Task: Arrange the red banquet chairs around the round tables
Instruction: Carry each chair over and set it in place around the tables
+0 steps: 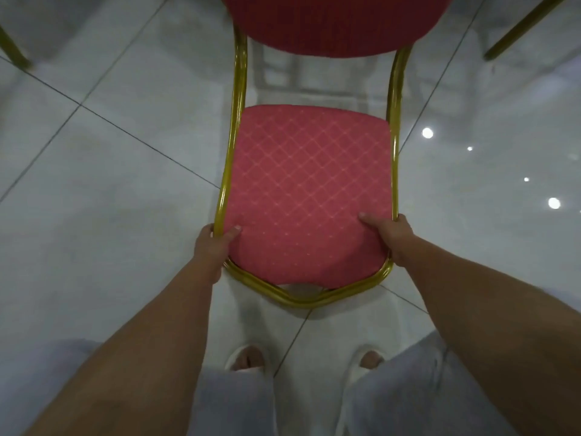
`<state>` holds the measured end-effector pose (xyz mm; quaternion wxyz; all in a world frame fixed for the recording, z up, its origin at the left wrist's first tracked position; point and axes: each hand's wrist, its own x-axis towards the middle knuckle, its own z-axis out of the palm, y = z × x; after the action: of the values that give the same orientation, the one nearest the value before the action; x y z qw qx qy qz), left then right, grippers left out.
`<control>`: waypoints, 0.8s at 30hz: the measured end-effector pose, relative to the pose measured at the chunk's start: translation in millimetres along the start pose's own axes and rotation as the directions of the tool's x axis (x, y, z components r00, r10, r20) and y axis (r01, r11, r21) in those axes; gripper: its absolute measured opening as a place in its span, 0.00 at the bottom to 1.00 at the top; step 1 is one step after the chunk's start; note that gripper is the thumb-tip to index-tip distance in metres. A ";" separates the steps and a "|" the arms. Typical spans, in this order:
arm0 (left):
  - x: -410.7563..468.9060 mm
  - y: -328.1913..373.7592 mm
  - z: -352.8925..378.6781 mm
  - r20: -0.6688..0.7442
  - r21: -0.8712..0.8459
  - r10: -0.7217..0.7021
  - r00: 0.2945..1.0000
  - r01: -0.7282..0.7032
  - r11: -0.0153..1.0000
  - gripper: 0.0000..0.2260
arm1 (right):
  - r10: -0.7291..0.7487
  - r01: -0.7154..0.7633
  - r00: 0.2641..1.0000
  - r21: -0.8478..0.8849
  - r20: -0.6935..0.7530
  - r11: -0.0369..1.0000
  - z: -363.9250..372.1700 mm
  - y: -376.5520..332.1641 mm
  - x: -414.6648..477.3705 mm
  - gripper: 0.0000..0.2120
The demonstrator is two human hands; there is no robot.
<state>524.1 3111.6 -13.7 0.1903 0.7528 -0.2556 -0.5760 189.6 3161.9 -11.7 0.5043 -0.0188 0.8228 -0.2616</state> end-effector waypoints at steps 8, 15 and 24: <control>-204.3 127.9 -125.4 0.035 0.218 -0.067 0.997 0.058 0.974 0.23 | 0.009 0.029 0.977 -0.173 0.215 0.985 -78.7 -57.0 -241.3 0.36; -414.9 243.5 -200.5 -0.032 0.180 -0.083 0.996 0.087 0.980 0.25 | 0.069 0.042 0.963 -0.399 0.260 0.916 -175.9 -178.1 -453.9 0.31; -535.3 359.3 -221.5 -0.106 -0.113 -0.031 0.994 0.019 0.993 0.14 | -0.056 0.157 0.978 -0.534 0.201 0.831 -246.0 -285.3 -566.8 0.11</control>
<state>568.1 3146.8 665.6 0.2382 0.7741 -0.2028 -0.5504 194.8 3184.2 668.4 0.5333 -0.2309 0.8128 -0.0410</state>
